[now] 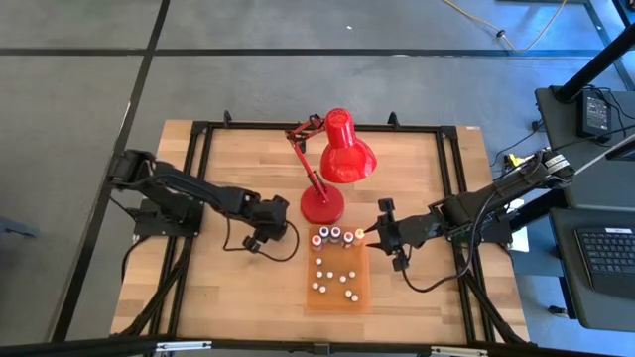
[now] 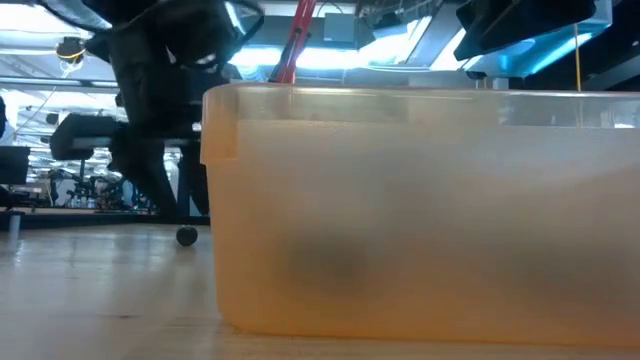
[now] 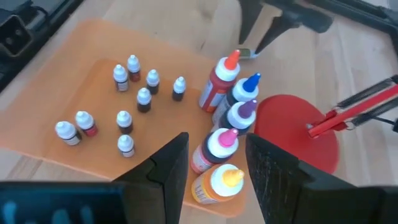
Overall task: Pick & Place food coloring
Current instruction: Put the green food coloring bottle into the orange bin
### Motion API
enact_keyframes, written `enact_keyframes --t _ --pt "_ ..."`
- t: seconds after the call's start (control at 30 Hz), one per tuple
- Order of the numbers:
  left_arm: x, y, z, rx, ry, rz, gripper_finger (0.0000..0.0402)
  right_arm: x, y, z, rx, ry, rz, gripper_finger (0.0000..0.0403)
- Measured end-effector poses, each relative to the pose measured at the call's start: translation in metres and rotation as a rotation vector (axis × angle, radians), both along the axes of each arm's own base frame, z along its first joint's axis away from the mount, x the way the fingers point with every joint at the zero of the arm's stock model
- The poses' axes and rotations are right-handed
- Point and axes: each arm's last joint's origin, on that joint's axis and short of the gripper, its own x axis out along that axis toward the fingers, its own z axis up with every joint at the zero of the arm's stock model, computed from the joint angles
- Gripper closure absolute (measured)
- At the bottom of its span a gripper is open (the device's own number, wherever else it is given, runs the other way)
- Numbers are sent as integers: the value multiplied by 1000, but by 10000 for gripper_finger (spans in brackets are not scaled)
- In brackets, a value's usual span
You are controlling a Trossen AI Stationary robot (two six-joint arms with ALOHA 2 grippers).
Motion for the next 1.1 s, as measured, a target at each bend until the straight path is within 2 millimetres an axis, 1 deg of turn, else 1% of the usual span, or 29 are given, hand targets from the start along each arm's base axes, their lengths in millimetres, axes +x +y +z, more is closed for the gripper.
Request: enact_keyframes --t 0.13,0.3,0.63,0.77,0.87,0.93,1.1 --pt "2 1 -9 9 40 -31 250 0 -1 0 -27 -3 -34 242" --pt "3 -1 -18 -31 77 -48 264 0 -2 0 -32 -6 -42 242" --pt "7 -11 -25 -100 80 87 310 0 -2 0 -28 -8 -45 242" --pt "9 -15 -24 -148 55 181 325 0 -2 0 -18 -13 -50 242" --pt "10 -19 -20 -222 37 281 326 1 -2 1 -1 -18 -61 242" --pt "14 -22 -13 -265 19 334 325 2 -1 2 -2 -31 -55 242" --pt "14 -25 6 -287 26 395 328 6 0 8 -6 -110 -27 242"
